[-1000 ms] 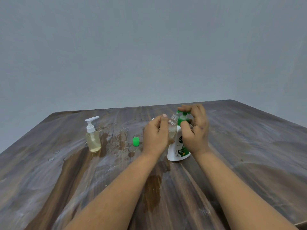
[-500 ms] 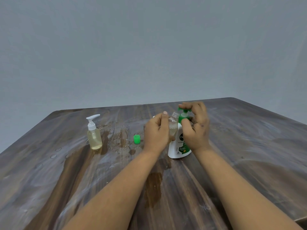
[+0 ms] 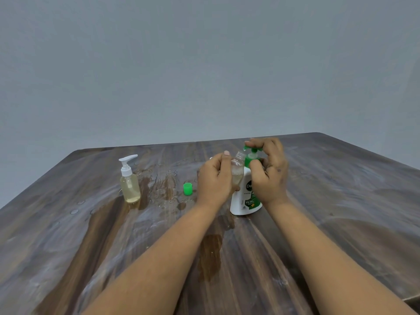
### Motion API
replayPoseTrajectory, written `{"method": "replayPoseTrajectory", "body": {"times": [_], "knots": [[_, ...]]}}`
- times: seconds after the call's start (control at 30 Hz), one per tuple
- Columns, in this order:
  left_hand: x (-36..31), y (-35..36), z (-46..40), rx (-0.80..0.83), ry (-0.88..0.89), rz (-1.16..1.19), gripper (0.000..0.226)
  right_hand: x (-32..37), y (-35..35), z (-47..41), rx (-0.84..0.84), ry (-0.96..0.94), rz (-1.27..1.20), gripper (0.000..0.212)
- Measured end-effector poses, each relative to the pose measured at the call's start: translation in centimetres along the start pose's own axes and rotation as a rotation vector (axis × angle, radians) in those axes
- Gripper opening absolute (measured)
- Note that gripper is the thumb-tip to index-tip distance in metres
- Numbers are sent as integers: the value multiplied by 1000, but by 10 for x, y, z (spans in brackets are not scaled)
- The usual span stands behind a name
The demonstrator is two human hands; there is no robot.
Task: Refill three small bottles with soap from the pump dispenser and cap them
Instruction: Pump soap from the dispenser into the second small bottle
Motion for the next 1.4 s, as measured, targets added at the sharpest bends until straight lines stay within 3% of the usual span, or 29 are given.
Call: {"method": "replayPoseTrajectory", "body": {"times": [1.4], "knots": [[5,3,-3,33,-18,22,51,0,-1,-1,2,14,1,33]]}}
Point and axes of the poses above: each hand's wrist, its own z-axis away from the middle knuckle, its own y-axis out of the palm, x = y × z, the point moved 7 cm from there along -z, towards the middle knuckle, and after that the axes turned 10 degrees about -y, right-handed, at the moved point
